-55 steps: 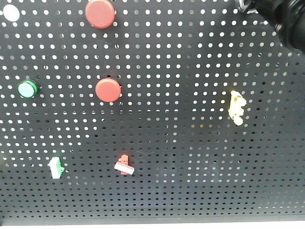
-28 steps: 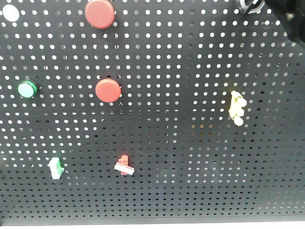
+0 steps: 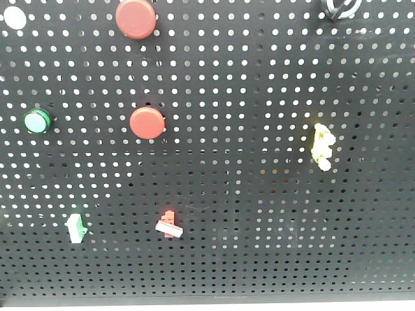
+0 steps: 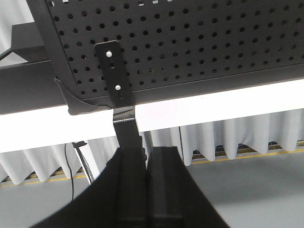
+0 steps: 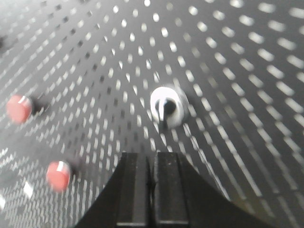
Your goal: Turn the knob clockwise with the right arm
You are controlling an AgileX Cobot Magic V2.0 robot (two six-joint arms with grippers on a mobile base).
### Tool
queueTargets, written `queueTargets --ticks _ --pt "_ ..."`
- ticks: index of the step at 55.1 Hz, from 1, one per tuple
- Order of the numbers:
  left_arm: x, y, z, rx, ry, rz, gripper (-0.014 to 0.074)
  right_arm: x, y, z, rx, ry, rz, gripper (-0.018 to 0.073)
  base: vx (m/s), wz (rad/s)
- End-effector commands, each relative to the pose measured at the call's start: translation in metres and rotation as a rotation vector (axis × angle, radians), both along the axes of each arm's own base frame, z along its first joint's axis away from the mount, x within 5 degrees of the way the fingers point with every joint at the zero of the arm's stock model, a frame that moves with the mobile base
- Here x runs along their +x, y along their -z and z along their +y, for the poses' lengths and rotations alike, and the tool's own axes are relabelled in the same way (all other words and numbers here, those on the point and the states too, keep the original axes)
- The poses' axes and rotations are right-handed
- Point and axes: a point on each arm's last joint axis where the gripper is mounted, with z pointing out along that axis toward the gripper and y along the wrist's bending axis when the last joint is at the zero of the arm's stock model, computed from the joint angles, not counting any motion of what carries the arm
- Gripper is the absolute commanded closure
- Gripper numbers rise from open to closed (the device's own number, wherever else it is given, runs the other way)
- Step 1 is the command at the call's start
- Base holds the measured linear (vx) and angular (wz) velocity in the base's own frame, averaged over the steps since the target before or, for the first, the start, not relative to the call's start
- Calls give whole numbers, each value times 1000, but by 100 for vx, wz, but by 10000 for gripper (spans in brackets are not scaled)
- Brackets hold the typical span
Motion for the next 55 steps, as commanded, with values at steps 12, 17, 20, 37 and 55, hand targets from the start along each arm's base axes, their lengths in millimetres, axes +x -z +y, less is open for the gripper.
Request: queueTargets --ticks 12,17,20,37,55 --pt "1 1 -1 -9 13 -67 603 -25 -1 -12 17 28 -88 421 0 0" --pt "1 1 -1 -9 13 -67 603 -25 -2 -12 18 28 -90 421 0 0" --pt "1 1 -1 -9 13 -67 603 -25 -2 -12 19 29 -91 421 0 0" --pt "1 1 -1 -9 13 -67 603 -73 0 -40 -393 333 -197 421 0 0" --pt "1 1 -1 -9 13 -67 603 -102 108 -54 -557 537 -77 470 0 0"
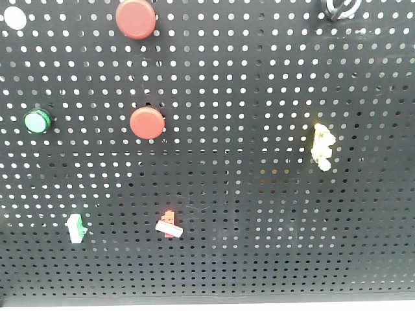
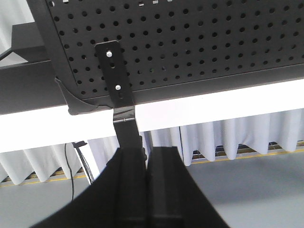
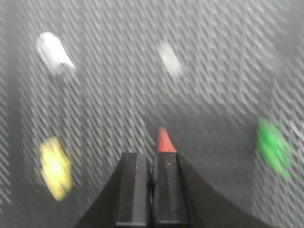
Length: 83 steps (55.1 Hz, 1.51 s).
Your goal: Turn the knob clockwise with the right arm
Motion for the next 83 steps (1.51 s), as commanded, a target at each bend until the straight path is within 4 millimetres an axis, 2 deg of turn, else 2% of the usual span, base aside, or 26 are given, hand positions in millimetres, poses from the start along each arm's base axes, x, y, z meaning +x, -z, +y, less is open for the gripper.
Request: queueTargets --ticks 1,4,10,14,29,33,40,83 --pt "1 1 -1 -9 13 -67 603 0 29 1 -26 12 -41 478 0 0" --pt "1 1 -1 -9 13 -67 603 1 54 1 -28 18 -8 512 0 0" --pt "1 1 -1 -9 13 -67 603 4 91 0 -25 33 40 575 0 0" --pt "1 1 -1 -9 13 -67 603 8 116 0 -23 55 70 573 0 0" --pt "1 1 -1 -9 13 -67 603 29 189 -1 58 59 99 571 0 0" --pt "1 1 -1 -9 13 -67 603 29 192 -1 52 67 175 571 0 0" --pt "1 1 -1 -9 13 -67 603 29 196 -1 45 71 204 571 0 0" --pt "1 1 -1 -9 13 -67 603 29 196 -1 47 72 209 571 0 0"
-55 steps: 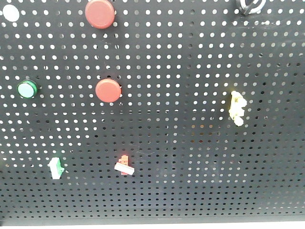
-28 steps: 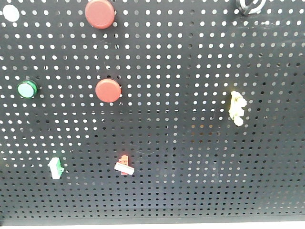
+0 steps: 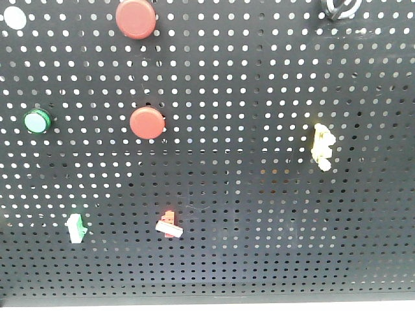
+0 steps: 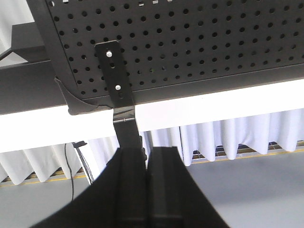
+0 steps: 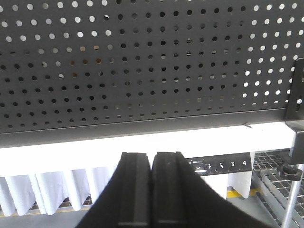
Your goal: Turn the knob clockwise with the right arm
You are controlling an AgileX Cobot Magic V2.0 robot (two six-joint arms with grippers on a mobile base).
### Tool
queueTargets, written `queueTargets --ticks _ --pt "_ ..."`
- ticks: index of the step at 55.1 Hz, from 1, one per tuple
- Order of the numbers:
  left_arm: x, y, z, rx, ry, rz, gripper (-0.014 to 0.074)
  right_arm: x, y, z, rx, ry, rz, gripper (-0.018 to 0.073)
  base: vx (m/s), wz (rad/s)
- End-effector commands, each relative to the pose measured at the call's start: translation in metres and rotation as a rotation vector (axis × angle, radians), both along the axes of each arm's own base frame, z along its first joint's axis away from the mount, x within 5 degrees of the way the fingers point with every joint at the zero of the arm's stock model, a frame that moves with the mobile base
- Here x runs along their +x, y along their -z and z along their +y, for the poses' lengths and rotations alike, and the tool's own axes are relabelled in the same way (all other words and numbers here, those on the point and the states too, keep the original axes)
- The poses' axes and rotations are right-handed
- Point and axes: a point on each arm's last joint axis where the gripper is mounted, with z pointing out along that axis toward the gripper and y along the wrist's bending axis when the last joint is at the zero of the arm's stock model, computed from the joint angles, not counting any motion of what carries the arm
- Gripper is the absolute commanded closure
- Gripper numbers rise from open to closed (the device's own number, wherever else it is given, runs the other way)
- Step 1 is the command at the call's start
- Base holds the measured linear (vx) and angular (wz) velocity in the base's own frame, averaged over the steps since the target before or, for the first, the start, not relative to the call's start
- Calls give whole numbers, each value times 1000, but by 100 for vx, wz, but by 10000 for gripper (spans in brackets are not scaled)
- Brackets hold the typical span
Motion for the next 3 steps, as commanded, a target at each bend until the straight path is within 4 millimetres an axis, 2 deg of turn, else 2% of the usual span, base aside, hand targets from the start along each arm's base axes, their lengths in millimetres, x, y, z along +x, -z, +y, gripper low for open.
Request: queueTargets --ticks 1,3 --pt "1 1 -1 -9 13 -66 603 0 -3 0 -28 0 -69 571 0 0" --pt "1 1 -1 -9 13 -66 603 0 -3 0 -28 0 -69 571 0 0"
